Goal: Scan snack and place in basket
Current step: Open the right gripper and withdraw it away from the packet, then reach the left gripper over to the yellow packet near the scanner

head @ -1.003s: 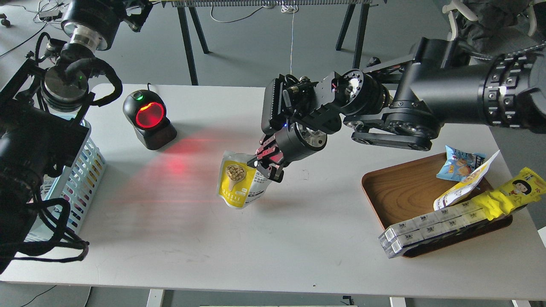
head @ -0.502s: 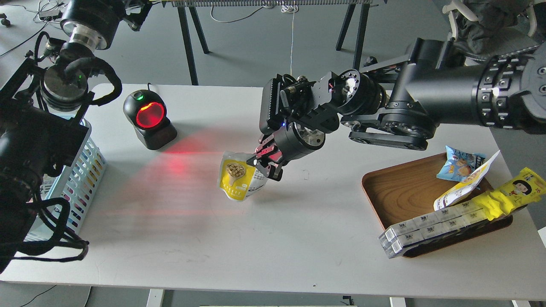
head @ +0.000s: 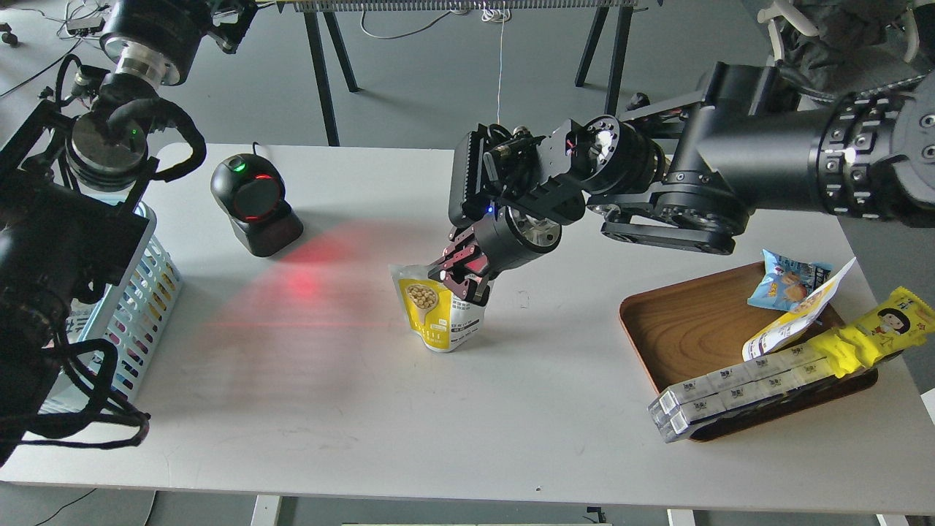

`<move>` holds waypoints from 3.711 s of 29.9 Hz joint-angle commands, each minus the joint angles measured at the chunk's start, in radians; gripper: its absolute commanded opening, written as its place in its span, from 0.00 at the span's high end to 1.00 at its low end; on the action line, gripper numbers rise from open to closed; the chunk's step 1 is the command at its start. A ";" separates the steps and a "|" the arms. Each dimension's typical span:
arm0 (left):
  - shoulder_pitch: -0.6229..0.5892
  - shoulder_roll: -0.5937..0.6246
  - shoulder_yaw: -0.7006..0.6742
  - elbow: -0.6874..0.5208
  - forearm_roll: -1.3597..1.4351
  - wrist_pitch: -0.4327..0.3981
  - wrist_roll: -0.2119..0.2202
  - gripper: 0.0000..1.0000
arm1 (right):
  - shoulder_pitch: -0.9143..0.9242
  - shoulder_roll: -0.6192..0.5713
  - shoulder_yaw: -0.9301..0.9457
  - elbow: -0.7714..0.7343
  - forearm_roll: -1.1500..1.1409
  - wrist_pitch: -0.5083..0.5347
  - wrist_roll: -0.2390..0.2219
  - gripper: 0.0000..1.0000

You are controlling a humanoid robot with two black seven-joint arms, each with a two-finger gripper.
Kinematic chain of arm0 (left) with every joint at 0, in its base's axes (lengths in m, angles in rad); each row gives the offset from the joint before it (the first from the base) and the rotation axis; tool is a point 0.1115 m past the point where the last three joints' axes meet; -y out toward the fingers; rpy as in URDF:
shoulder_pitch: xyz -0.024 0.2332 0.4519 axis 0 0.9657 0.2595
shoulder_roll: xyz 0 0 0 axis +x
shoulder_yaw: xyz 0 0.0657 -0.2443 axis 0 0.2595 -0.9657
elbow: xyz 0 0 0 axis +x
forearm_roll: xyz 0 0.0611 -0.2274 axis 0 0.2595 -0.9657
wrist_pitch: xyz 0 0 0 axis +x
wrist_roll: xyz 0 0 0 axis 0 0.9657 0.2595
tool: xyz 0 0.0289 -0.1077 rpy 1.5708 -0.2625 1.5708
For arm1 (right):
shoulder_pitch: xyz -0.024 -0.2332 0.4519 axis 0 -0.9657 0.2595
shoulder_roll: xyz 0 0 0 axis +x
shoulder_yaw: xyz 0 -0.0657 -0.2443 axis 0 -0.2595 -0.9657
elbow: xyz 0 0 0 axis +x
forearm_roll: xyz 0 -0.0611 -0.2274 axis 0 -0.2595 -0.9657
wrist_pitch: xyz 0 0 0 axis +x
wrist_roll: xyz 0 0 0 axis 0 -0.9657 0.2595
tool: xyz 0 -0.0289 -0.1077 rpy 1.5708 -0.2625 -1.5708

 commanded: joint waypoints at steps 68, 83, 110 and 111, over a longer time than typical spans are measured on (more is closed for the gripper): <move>-0.192 0.300 0.404 -0.375 0.513 -0.098 0.006 0.00 | -0.542 -0.571 0.930 -0.362 1.302 0.110 0.000 0.06; -0.173 0.411 0.407 -0.939 1.219 -0.098 0.009 0.01 | -0.743 -0.449 1.291 -0.545 1.595 0.331 0.000 0.03; -0.095 0.290 0.772 -1.074 2.192 -0.098 -0.046 0.18 | -0.808 -0.272 1.425 -0.651 1.628 0.400 -0.070 0.02; -0.094 0.290 0.778 -1.072 2.225 -0.098 -0.054 0.18 | -0.809 -0.272 1.425 -0.648 1.629 0.405 -0.070 0.02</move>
